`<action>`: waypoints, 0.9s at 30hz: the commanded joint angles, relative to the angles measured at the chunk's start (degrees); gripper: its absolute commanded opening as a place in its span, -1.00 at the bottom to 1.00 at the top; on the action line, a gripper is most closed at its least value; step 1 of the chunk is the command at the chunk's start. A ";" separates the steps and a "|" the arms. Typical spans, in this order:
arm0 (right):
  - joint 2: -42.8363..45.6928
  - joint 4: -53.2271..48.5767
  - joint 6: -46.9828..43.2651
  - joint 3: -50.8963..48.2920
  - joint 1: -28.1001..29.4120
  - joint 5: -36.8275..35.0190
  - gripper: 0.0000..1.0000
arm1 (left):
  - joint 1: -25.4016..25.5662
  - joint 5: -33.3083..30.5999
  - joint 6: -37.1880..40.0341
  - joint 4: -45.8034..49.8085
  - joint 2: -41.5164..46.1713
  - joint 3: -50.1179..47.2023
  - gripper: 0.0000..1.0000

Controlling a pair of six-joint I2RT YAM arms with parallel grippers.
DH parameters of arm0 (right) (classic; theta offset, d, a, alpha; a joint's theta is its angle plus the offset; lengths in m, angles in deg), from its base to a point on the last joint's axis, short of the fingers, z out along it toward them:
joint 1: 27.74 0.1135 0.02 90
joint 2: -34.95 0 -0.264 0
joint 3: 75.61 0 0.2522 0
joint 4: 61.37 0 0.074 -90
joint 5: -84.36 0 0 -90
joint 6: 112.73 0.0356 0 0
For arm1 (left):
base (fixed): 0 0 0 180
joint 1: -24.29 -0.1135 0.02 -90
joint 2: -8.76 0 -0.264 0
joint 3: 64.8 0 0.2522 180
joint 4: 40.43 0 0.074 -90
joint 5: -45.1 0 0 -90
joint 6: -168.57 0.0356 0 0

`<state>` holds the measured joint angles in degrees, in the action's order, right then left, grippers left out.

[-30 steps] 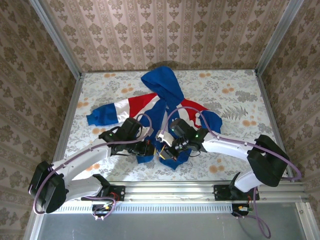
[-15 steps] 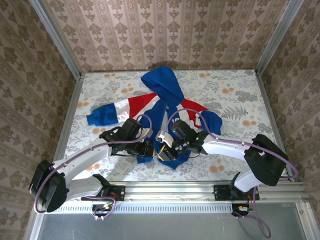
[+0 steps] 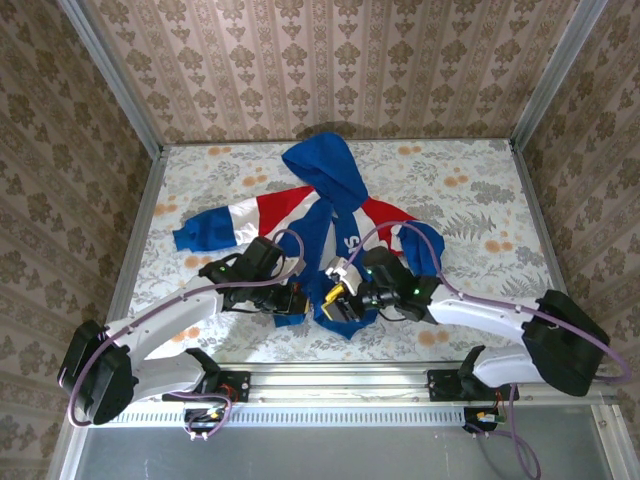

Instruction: Zip up the jacket

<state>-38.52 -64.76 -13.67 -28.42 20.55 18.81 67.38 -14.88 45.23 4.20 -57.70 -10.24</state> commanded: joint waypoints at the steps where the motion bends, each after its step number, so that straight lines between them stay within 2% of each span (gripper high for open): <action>1: 1.48 5.69 4.66 -2.24 1.91 -4.82 -0.45 | 0.33 -0.31 -0.34 1.64 -0.93 0.98 -1.00; 11: -0.94 12.45 9.26 -3.28 9.82 -12.84 -0.53 | 0.50 -1.03 -1.72 2.61 -2.10 2.66 -1.00; 23: -5.85 14.32 13.14 -2.45 11.34 -17.68 -0.53 | 0.63 -1.46 -2.12 3.36 -1.40 3.15 -1.00; 27: -7.99 13.44 13.94 -2.16 11.72 -18.72 -0.42 | 0.67 -1.59 -2.17 3.16 -1.37 3.15 -1.00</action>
<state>-45.01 -51.71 -1.17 -31.45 31.61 3.09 67.75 -15.82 43.83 6.04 -59.44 -9.12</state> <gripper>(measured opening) 0.278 0.050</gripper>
